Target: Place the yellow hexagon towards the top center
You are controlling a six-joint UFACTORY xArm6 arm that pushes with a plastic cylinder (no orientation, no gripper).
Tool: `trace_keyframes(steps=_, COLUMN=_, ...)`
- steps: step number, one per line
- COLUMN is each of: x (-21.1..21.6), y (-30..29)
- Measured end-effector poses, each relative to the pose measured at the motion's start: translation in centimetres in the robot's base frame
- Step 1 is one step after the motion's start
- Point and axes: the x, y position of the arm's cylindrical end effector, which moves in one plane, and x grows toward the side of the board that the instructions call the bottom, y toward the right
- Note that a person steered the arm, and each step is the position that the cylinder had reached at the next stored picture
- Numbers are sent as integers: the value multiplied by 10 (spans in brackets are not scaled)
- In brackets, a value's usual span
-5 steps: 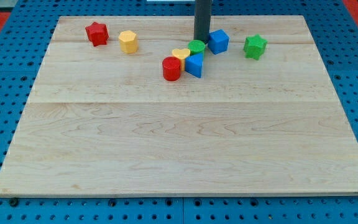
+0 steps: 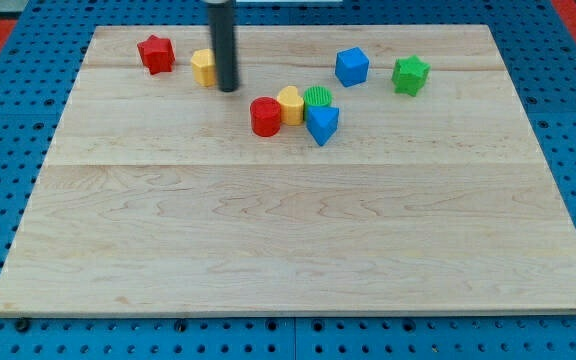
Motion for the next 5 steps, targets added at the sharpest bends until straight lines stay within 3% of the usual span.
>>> trace_keyframes(steps=1, x=-9, y=-55)
trace_keyframes(steps=2, x=-44, y=36)
trace_keyframes(steps=3, x=-62, y=55)
trace_keyframes(steps=4, x=-59, y=-20)
trace_keyframes(steps=5, x=-109, y=18)
